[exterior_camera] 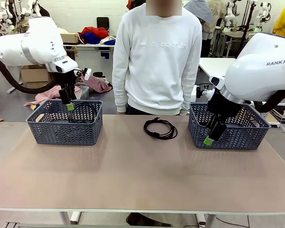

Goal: Organize the cables according to human instructions.
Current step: Pick up a bundle of cables and place it in the basket indicated by the human.

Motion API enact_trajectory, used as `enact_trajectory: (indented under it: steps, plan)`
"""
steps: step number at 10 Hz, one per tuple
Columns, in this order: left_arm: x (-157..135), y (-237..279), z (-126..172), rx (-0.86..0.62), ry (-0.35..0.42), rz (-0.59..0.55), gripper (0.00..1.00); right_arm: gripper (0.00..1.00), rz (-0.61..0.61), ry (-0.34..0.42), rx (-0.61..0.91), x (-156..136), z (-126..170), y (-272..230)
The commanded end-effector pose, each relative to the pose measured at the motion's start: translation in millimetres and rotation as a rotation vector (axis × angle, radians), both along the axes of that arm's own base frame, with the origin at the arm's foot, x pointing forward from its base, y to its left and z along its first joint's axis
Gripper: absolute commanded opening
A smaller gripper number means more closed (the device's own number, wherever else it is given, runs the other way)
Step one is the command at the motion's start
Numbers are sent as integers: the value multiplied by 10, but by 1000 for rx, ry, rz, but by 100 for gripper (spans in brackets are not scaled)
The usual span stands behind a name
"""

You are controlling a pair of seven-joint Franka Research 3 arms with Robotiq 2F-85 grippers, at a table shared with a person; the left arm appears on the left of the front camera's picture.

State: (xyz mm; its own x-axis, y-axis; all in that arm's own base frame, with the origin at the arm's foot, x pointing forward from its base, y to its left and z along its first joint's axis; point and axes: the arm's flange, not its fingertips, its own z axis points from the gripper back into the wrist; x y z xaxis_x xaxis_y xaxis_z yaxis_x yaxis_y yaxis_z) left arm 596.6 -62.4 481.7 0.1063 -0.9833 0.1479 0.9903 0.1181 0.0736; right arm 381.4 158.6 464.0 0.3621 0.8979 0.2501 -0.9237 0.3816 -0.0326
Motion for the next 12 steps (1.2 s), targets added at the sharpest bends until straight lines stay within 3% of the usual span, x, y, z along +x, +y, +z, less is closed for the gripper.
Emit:
enact_trajectory:
  steps: [1, 2, 6, 12]
  plan:
    - [-14, 34, -5, -49, 22, 55, 100, 100, -5, -5, -5, 5, 10, 16]
    - [0, 0, 0, 0, 0, 0, 100, 100, -5, -5, -5, 5, 10, 16]
    - [-3, -28, -12, -10, 5, 9, 100, 100, -5, -5, -5, 5, 10, 16]
    - [-879, -663, -55, -157, 12, 85, 100, 100, -5, -5, -5, 5, 10, 16]
